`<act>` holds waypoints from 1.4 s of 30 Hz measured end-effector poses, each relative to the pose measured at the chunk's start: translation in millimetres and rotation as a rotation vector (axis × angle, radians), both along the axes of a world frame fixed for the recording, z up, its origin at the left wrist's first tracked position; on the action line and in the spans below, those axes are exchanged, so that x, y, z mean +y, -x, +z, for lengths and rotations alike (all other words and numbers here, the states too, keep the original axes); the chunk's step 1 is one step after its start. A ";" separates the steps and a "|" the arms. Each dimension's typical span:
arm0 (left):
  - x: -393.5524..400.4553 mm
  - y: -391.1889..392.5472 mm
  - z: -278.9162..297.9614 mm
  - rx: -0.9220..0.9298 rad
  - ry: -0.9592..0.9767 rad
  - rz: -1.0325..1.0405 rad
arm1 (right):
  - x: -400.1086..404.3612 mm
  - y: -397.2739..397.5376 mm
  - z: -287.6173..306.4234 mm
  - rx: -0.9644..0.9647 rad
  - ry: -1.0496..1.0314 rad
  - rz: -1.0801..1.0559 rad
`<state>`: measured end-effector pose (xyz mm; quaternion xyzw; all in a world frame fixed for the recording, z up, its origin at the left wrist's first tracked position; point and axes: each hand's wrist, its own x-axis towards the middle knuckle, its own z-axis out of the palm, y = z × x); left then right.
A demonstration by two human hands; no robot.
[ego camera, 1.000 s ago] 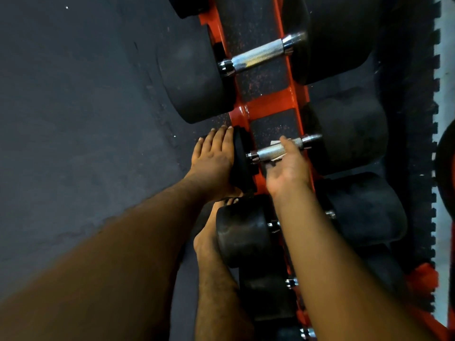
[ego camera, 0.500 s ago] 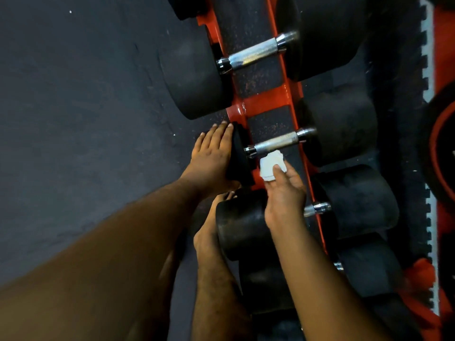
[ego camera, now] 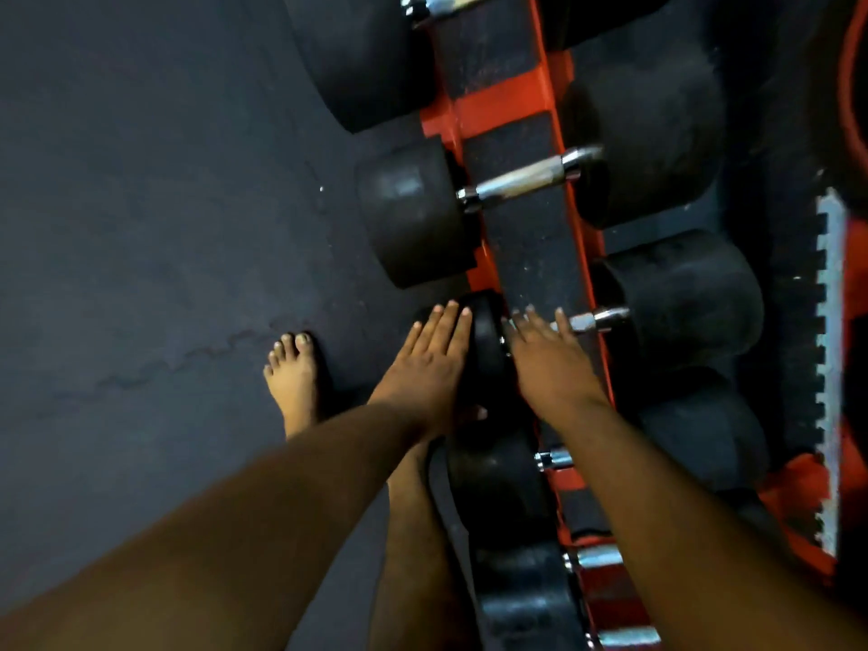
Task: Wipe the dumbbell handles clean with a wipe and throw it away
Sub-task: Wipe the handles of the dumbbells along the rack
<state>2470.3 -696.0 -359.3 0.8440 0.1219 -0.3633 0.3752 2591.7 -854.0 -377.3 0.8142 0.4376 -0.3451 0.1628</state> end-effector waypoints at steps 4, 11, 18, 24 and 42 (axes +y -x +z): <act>-18.9 -14.2 -8.6 0.020 -0.085 0.086 | -10.1 8.5 -1.9 -0.079 -0.012 0.054; -22.2 -16.0 -12.4 0.027 -0.097 0.120 | -19.7 6.5 4.6 -0.106 0.095 0.201; -14.5 -16.0 -14.0 0.036 -0.055 0.099 | -17.5 3.7 -0.5 -0.092 0.004 0.131; -16.4 -15.8 -13.4 0.032 -0.062 0.105 | -15.4 1.6 -3.0 -0.125 0.027 0.106; -17.1 -15.4 -11.9 0.019 -0.064 0.127 | -33.2 -18.0 4.8 -0.129 0.011 0.120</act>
